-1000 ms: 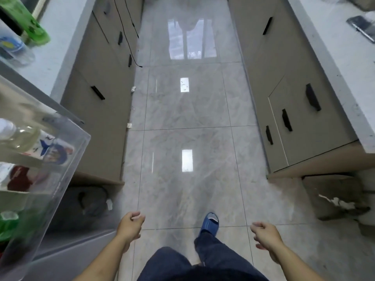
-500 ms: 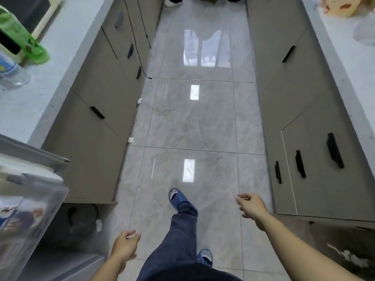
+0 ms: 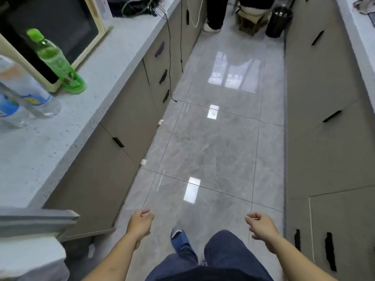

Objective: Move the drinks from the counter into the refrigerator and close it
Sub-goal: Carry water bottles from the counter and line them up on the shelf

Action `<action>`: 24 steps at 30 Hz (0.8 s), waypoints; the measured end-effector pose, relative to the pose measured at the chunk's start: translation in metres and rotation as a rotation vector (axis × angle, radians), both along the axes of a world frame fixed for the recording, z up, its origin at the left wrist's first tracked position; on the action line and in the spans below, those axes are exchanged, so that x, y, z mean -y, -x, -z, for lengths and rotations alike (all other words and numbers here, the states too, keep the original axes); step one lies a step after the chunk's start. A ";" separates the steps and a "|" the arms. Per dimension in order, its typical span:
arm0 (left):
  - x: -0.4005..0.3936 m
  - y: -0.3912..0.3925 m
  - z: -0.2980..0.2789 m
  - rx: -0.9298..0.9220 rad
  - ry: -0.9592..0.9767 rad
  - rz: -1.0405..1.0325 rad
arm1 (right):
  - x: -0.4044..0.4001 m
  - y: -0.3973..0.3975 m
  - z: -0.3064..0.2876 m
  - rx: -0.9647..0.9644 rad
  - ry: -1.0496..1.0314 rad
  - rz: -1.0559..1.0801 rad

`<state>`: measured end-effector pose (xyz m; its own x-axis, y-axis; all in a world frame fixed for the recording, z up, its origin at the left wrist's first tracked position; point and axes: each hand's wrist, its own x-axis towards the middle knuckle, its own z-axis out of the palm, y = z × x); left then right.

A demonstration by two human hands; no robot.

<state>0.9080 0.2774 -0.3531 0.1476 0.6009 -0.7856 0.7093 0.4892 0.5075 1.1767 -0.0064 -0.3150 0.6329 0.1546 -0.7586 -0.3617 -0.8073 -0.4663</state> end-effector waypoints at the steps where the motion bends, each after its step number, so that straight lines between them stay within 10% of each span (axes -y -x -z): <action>1: -0.007 -0.010 -0.003 0.018 -0.009 -0.022 | -0.008 -0.010 0.002 0.002 0.006 -0.019; 24: -0.008 -0.098 -0.032 -0.157 -0.049 -0.795 | -0.306 -0.204 0.019 -0.110 -0.025 -0.746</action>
<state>1.0063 0.2853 -0.3213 -0.4475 0.5140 -0.7318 0.2237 0.8567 0.4649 1.3806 0.3000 -0.3336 0.2742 0.5308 -0.8019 0.2312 -0.8458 -0.4807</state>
